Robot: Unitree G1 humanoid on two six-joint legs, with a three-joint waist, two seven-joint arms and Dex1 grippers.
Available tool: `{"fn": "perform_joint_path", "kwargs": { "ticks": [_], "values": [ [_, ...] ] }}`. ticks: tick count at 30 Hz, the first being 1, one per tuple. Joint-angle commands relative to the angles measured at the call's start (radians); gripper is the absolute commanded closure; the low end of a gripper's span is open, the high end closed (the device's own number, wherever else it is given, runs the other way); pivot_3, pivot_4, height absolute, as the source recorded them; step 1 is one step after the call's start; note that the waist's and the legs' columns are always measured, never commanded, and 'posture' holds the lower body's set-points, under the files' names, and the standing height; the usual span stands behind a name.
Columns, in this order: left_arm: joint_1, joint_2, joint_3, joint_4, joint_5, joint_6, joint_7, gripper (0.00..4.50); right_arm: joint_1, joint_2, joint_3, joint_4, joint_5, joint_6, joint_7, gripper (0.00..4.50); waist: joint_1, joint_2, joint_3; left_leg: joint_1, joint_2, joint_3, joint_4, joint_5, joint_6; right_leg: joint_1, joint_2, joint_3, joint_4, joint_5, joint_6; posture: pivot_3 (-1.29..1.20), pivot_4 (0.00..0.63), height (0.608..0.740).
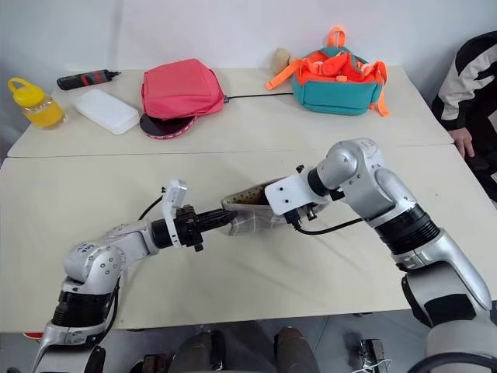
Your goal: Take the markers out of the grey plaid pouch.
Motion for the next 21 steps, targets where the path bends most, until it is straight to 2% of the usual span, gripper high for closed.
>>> {"fn": "perform_joint_path", "kwargs": {
  "ticks": [1,7,13,21],
  "values": [
    [0.023,-0.002,0.015,-0.001,0.033,-0.021,0.018,4.5,0.004,0.007,-0.004,0.012,-0.021,-0.008,-0.022,2.89,-0.001,0.0,0.0,0.0,0.0,0.0,0.0,0.0,0.0,0.0,0.0,0.0,0.0,0.0,0.0,0.0,0.15,0.74],
    [0.034,-0.01,0.005,-0.027,0.031,-0.026,0.026,4.5,0.03,-0.008,0.013,0.025,-0.061,-0.017,-0.021,2.89,0.0,0.0,0.0,0.001,0.001,0.0,0.001,0.0,0.0,0.001,0.001,0.0,0.001,0.0,0.0,0.0,0.15,0.74],
    [0.036,-0.023,-0.001,-0.038,0.034,-0.028,0.034,4.5,0.032,0.007,0.024,0.132,-0.108,-0.086,-0.084,2.89,0.0,0.0,0.0,0.003,0.0,0.0,0.002,0.0,0.0,0.005,0.001,0.0,0.0,0.0,0.0,0.0,0.15,0.74],
    [0.042,-0.03,0.007,-0.048,0.031,-0.022,0.046,4.5,0.06,0.027,0.02,0.137,-0.112,-0.084,-0.1,2.89,-0.001,-0.002,-0.001,0.032,0.0,0.0,-0.003,-0.002,-0.001,0.038,0.002,0.001,-0.013,0.001,-0.002,0.0,0.15,0.74]
  ]
}}
